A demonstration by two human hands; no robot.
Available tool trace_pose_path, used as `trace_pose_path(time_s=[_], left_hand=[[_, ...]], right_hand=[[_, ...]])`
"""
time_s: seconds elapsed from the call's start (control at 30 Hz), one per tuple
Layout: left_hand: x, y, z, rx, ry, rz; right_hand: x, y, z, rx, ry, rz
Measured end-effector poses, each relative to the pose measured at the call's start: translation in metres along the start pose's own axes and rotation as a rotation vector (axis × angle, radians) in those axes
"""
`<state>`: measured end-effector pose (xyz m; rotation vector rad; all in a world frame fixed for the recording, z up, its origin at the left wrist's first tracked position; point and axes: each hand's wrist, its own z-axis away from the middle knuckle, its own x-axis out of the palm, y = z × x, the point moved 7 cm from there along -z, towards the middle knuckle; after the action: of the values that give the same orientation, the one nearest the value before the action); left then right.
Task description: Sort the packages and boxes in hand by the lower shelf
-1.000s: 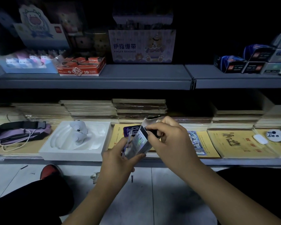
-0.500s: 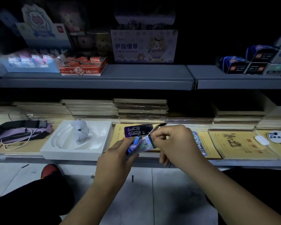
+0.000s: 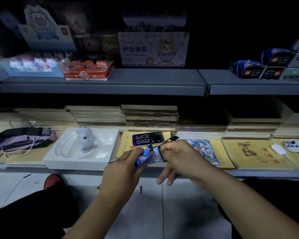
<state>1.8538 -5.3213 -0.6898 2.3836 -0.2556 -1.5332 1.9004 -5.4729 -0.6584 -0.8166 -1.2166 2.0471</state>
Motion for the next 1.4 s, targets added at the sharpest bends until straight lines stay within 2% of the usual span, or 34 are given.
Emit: trace_pose_path(time_s=[0.43,0.87,0.93,1.03,1.2,1.27,1.33,1.4], left_hand=[[0.005,-0.002,0.003,0.01,-0.026,0.03],[0.0,0.0,0.002,0.015,-0.029,0.046],[-0.004,0.003,0.0,0.016,-0.015,0.082],[-0.01,0.005,-0.005,0.019,0.014,0.127],[-0.014,0.0,-0.01,-0.002,0.05,0.092],[-0.014,-0.003,-0.01,-0.018,0.064,0.056],[-0.013,-0.005,-0.009,-0.027,0.063,-0.024],[-0.011,-0.004,-0.008,-0.014,0.051,-0.132]], right_hand=[[0.005,0.005,-0.003,-0.001,-0.121,-0.069],[0.002,0.005,-0.001,-0.017,-0.124,0.009],[0.0,0.0,0.001,-0.037,-0.083,0.024],[-0.008,-0.01,0.003,-0.116,0.11,0.151],[-0.025,-0.019,0.006,-0.341,0.471,0.204],[-0.029,-0.028,0.011,-0.522,0.622,0.307],[-0.024,-0.037,0.017,-0.662,0.65,0.372],[-0.012,-0.035,0.015,-0.652,0.527,0.357]])
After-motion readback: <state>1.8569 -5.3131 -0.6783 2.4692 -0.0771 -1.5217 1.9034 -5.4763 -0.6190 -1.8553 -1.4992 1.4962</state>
